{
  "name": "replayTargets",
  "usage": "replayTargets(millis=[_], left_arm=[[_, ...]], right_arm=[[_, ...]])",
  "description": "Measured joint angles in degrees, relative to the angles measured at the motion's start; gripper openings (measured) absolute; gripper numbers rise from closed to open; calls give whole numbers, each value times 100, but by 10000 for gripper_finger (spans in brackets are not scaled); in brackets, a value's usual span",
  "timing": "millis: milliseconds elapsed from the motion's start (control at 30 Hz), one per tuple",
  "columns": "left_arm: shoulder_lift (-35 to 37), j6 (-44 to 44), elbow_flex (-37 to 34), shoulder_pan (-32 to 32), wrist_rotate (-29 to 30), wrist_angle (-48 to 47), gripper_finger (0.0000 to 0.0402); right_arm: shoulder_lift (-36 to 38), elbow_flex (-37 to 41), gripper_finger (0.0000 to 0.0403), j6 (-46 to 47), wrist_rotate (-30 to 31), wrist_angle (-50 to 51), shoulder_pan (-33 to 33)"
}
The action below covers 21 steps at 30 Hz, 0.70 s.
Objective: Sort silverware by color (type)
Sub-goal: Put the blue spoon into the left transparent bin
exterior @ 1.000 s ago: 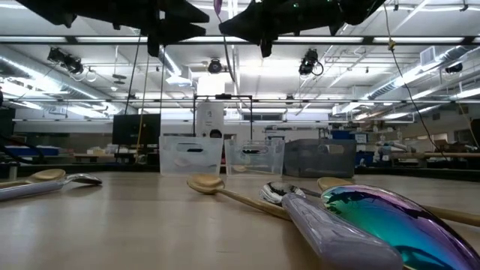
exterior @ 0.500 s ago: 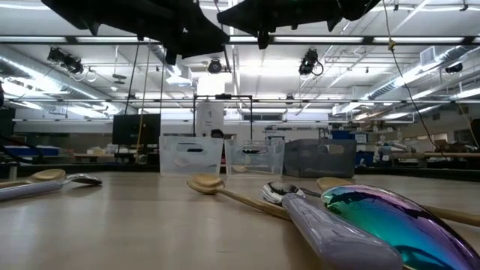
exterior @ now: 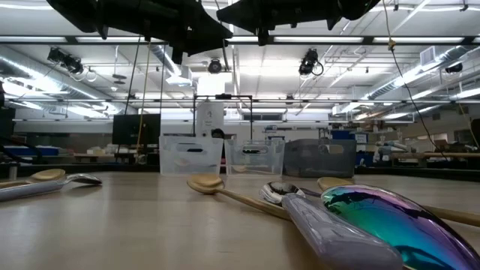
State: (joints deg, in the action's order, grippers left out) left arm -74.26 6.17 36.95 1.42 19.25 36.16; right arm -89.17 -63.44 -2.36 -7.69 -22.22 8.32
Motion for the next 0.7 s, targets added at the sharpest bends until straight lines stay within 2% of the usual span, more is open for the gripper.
replayTargets(millis=[300, 433, 567, 700], left_arm=[[0, 0, 0, 23, 1, 9, 59], [0, -4, 0, 108, -7, 13, 26], [0, -5, 0, 219, -44, 18, 19], [0, -44, 0, 230, -41, 17, 18]], right_arm=[[0, 2, 16, -41, 259, 1, -17], [0, 2, 18, -43, 755, -6, -93], [0, 7, 19, -71, 1172, -31, -199], [0, 7, 19, -73, 1282, -33, -238]])
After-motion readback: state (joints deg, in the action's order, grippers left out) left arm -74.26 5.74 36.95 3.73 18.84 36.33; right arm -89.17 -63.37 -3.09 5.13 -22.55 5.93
